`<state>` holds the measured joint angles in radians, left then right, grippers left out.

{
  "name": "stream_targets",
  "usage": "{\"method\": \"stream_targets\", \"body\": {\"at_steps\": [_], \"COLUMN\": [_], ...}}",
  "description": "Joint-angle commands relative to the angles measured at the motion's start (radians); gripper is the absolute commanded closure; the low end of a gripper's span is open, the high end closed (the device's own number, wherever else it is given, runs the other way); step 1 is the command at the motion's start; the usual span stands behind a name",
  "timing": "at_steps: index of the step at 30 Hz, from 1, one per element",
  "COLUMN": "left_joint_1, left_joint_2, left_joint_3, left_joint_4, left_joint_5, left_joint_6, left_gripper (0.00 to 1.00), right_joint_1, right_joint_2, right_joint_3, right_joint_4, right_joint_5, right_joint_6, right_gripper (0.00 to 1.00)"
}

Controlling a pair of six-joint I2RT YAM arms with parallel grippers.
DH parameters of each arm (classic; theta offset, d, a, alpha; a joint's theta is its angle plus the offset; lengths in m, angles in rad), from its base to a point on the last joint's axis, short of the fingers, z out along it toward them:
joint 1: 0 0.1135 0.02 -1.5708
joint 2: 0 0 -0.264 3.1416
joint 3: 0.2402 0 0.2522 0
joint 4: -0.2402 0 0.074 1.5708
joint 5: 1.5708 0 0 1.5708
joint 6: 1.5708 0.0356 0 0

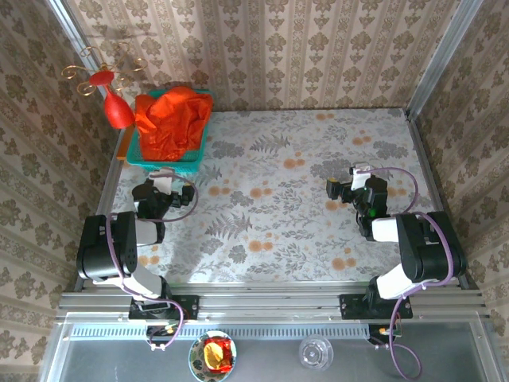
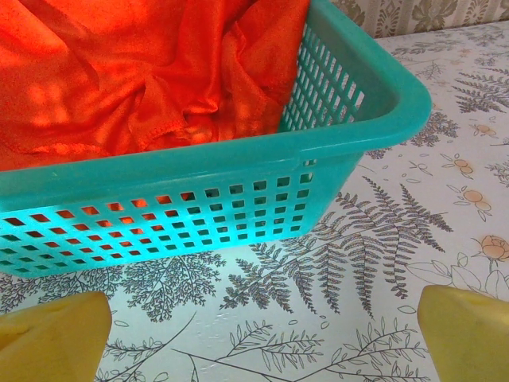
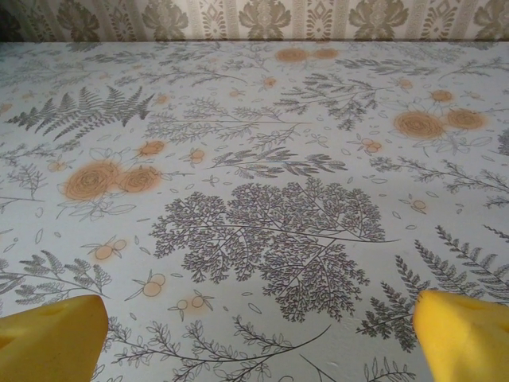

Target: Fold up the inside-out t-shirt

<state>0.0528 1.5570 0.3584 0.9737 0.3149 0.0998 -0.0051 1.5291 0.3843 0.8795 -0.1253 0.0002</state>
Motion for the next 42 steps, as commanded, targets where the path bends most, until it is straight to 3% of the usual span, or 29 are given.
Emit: {"method": "stream_targets", "body": {"at_steps": [1, 8, 14, 19, 26, 30, 38, 42], "left_joint_1": [0.011, 0.012, 0.008, -0.047, -0.141, -0.167, -0.153, -0.106], "left_joint_2": [0.008, 0.008, 0.006, -0.101, -0.346, -0.411, -0.331, -0.209], "left_joint_3": [0.005, 0.005, 0.004, -0.053, 0.027, 0.097, 0.388, 0.579], "left_joint_4": [0.016, 0.015, 0.016, 0.02, -0.382, -0.581, -1.011, -1.158], "left_joint_5": [0.0, 0.0, -0.012, -0.25, -0.442, -0.449, -0.568, -0.523], "left_joint_6": [-0.024, -0.023, -0.02, -0.035, -0.035, -0.083, -0.236, -0.279], "left_gripper": [0.0, 0.0, 0.0, 0.0, 0.0, 0.0, 0.0, 0.0], "right_joint_1": [-0.008, -0.007, 0.005, 0.006, 0.013, 0.019, 0.026, 0.032], "right_joint_2": [0.004, 0.002, -0.033, -0.166, -0.313, -0.378, -0.441, -0.451], "right_joint_3": [0.021, 0.02, 0.045, 0.082, 0.152, 0.169, 0.214, 0.219], "right_joint_4": [-0.015, -0.016, -0.092, -0.267, -0.556, -0.672, -0.836, -0.851], "right_joint_5": [0.065, 0.07, 0.158, 0.188, 0.16, 0.151, 0.096, 0.107], "right_joint_6": [0.022, 0.023, 0.04, 0.052, 0.086, 0.145, 0.231, 0.237], "right_gripper": [0.0, 0.0, 0.0, 0.0, 0.0, 0.01, 0.06, 0.06]}}
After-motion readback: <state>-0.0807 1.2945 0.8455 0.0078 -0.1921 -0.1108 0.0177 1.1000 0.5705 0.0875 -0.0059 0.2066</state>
